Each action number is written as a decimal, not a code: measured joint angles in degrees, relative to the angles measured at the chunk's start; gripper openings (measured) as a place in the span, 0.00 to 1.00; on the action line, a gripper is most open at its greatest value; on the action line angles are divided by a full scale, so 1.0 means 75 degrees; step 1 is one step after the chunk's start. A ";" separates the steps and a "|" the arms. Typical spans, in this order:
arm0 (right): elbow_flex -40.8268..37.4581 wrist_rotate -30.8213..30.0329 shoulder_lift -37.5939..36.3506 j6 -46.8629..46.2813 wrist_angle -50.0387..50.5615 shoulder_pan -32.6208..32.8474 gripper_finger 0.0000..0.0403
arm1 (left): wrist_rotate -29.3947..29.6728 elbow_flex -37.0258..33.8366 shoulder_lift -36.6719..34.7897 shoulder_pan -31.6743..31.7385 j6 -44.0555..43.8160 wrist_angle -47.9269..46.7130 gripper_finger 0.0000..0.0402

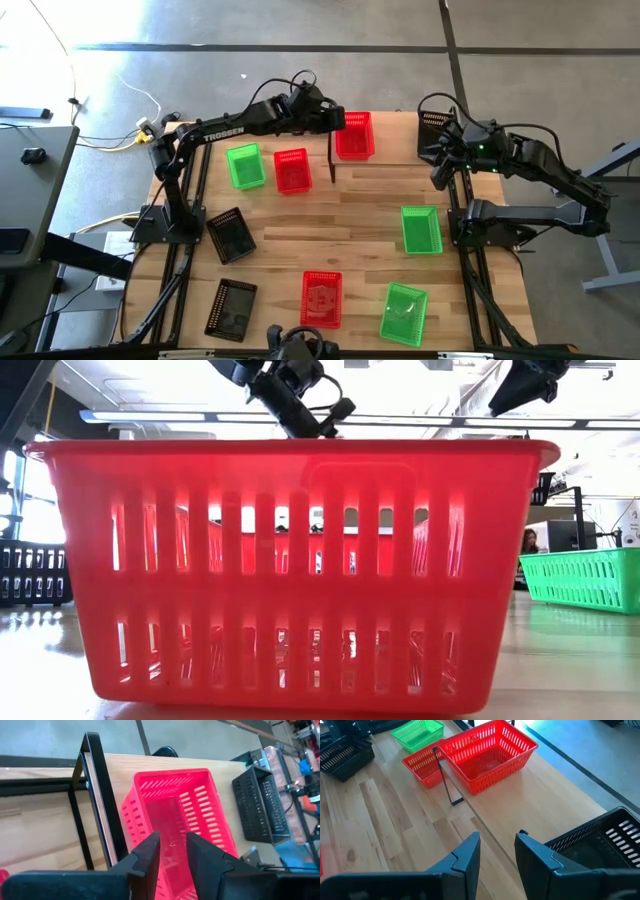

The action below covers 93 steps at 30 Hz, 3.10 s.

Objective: Stack baskets on shelf by color
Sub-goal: Put the middle right green bin on the shelf

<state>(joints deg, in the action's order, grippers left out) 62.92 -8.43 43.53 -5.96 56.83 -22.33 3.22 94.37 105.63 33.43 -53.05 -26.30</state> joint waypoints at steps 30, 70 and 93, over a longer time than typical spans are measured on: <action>0.0000 0.3233 0.0000 -0.0619 0.3285 0.0086 0.27 | -0.1093 -0.0003 -0.1805 -0.0652 0.4359 -0.0655 0.17; 0.0000 0.0975 0.2554 -0.4016 0.2095 0.6405 0.27 | -0.0952 0.0003 -0.2338 -0.1224 0.5099 -0.2131 0.17; -0.0006 0.0880 0.5690 -0.3822 0.1608 0.7014 0.27 | -0.1166 0.0003 -0.3035 -0.1224 0.5099 -0.2131 0.17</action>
<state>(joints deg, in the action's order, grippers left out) 62.87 -1.83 86.20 -34.63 68.88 30.27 -5.52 94.39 82.87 24.25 -14.81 -42.28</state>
